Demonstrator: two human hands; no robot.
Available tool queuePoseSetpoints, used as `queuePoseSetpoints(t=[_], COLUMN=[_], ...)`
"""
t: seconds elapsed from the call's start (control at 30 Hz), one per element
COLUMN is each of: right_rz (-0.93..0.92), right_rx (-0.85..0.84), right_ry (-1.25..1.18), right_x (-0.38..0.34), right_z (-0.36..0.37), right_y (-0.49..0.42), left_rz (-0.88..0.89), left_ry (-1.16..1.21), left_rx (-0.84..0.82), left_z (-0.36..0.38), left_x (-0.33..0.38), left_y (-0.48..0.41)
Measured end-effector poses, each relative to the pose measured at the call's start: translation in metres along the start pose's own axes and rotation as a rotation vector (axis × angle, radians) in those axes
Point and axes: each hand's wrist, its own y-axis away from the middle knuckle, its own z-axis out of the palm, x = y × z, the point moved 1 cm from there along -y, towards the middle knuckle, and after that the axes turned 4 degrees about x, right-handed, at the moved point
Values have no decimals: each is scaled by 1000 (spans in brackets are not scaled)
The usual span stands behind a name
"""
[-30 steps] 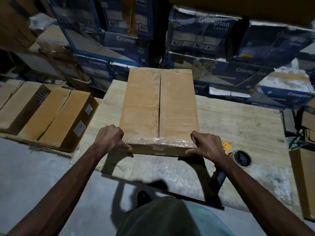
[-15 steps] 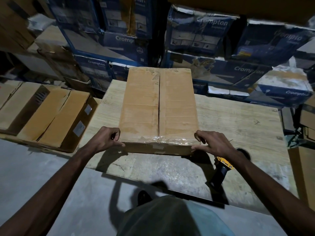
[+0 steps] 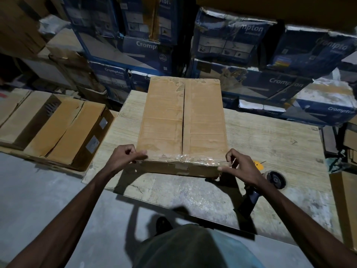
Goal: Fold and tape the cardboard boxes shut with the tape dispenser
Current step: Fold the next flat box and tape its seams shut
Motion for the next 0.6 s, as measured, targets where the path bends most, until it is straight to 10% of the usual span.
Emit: queuePoseSetpoints(t=[0.6], right_rz=[593], right_rx=[271], right_ry=[-558], right_x=[-35], right_z=[47], right_y=[-9], left_rz=[-229], left_ry=[246], left_rx=[219], left_z=[43], left_x=[9], left_y=[-20])
